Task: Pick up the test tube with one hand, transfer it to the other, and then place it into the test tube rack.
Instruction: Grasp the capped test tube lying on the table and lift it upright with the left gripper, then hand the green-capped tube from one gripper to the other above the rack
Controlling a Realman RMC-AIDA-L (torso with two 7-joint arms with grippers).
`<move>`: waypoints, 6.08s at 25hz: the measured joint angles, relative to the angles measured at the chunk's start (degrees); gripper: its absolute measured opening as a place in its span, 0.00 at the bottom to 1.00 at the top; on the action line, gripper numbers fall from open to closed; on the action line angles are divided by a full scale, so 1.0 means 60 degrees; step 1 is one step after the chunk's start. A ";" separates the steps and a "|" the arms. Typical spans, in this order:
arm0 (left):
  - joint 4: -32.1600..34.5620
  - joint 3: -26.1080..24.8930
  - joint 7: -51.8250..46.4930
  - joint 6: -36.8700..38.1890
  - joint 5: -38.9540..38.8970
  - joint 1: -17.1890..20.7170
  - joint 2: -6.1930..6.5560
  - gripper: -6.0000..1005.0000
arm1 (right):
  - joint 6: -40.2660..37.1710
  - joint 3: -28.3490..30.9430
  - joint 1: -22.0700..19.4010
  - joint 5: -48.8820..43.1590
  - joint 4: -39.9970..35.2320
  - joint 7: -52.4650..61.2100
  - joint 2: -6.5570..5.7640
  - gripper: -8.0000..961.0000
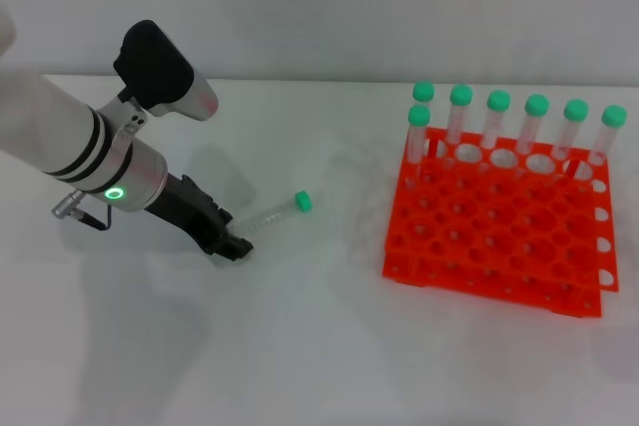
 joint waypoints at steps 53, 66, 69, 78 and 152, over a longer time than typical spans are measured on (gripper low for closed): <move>0.4463 -0.0042 1.0770 0.1617 -1.4111 0.4605 -0.0086 0.24 | 0.0950 -0.0164 -0.0455 -0.0205 -0.0238 0.2697 -0.0088 0.86; 0.7609 -0.0027 1.3212 0.1775 -1.3533 0.5516 -0.0241 0.26 | 0.3266 -0.0300 -0.0559 -0.4168 -0.2473 0.4951 -0.0146 0.86; 0.7742 -0.0027 1.3234 0.1452 -1.3005 0.5507 -0.0247 0.26 | 0.3692 -0.0486 -0.0262 -0.4393 -0.2501 0.5061 -0.0094 0.86; 0.7778 -0.0030 1.4103 0.1102 -1.1446 0.5473 -0.0263 0.27 | 0.3683 -0.1408 0.0718 -0.4422 -0.2410 0.5574 -0.0052 0.86; 0.7814 -0.0042 1.4675 0.0253 -1.0853 0.5393 -0.0276 0.37 | 0.3764 -0.2443 0.1367 -0.4313 -0.2358 0.5345 0.0117 0.21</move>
